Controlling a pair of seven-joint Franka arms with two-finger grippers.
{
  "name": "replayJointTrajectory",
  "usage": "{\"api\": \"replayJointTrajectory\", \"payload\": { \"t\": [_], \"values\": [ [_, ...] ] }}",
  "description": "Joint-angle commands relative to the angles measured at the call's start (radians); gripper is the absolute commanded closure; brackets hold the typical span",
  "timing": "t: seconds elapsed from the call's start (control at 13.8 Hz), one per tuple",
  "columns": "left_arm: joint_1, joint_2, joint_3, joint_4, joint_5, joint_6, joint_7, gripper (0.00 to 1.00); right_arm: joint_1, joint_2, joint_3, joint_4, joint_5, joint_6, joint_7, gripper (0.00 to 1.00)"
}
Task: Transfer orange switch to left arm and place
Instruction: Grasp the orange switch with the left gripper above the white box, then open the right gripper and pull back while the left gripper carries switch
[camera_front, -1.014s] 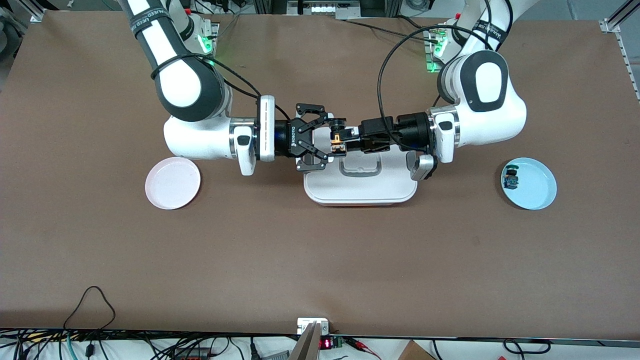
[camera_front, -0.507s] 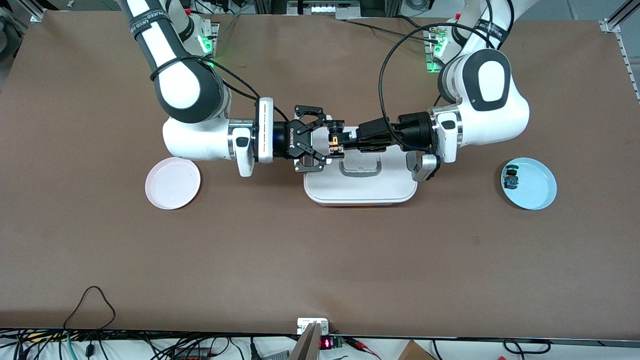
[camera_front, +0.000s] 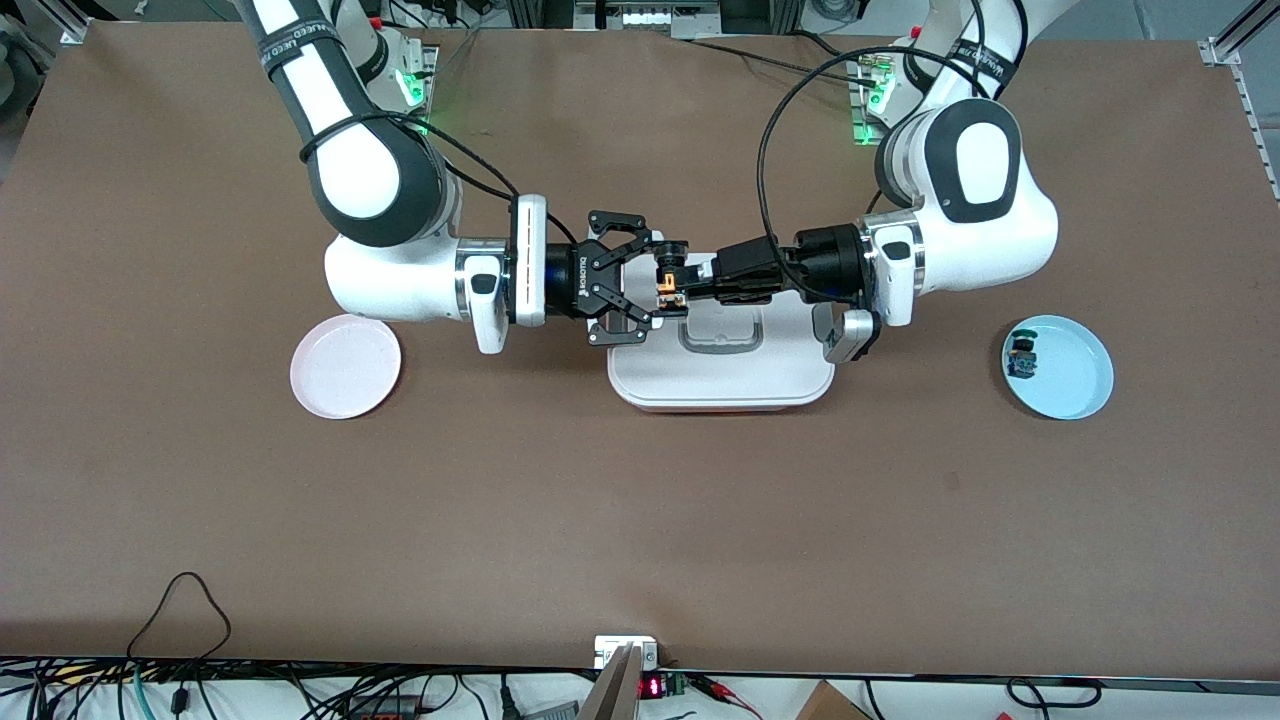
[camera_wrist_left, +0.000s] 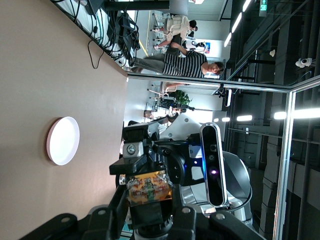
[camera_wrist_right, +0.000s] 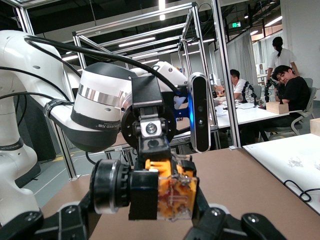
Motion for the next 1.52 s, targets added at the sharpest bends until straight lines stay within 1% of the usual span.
{"api": "replayJointTrajectory", "payload": {
  "t": [0.0,0.22,0.51,0.58,0.72,0.8,0.87,1.01,1.09,1.16,1.23,1.38,1.45],
  "values": [
    [-0.015,0.028,-0.010,0.023,-0.023,0.006,0.028,0.74,0.010,-0.005,0.001,0.002,0.026,-0.005,0.012,0.00],
    [-0.009,0.028,-0.010,0.036,-0.012,0.004,0.019,0.75,0.010,-0.006,0.001,-0.001,0.028,-0.005,0.013,0.00],
    [-0.001,0.028,-0.001,0.030,-0.005,0.002,0.018,0.75,-0.011,-0.006,-0.001,-0.004,0.026,-0.013,0.012,0.00],
    [0.000,0.028,-0.001,0.029,0.023,0.002,0.018,0.75,-0.013,-0.008,-0.001,-0.004,0.026,-0.016,0.012,0.00],
    [0.006,0.029,0.002,0.030,0.179,-0.002,0.015,0.75,-0.022,-0.008,-0.001,-0.002,0.026,-0.016,0.010,0.00],
    [0.037,0.029,0.002,0.030,0.252,-0.010,0.013,0.75,-0.024,-0.009,-0.001,-0.004,0.026,-0.017,0.010,0.00],
    [0.066,0.031,0.002,0.030,0.349,-0.048,0.015,0.75,-0.030,-0.009,-0.001,-0.004,0.026,-0.023,0.012,0.00],
    [0.143,0.042,0.001,0.035,0.588,-0.117,0.018,0.75,-0.050,-0.015,-0.003,-0.007,0.025,-0.037,0.013,0.00],
    [0.178,0.045,0.001,0.046,0.726,-0.163,0.022,0.75,-0.065,-0.017,-0.004,-0.013,0.020,-0.052,0.013,0.00],
    [0.210,0.051,0.002,0.070,0.870,-0.224,0.022,0.75,-0.077,-0.020,-0.021,-0.021,0.011,-0.075,0.015,0.00],
    [0.235,0.055,0.002,0.079,1.010,-0.275,0.025,0.75,-0.079,-0.025,-0.059,-0.033,-0.001,-0.109,0.015,0.00],
    [0.302,0.092,0.001,0.073,1.295,-0.304,0.053,0.75,-0.081,-0.026,-0.139,-0.042,-0.068,-0.172,0.038,0.00],
    [0.315,0.095,0.002,0.073,1.418,-0.315,0.105,0.75,-0.090,-0.031,-0.163,-0.045,-0.107,-0.195,0.094,0.00]
  ]
}}
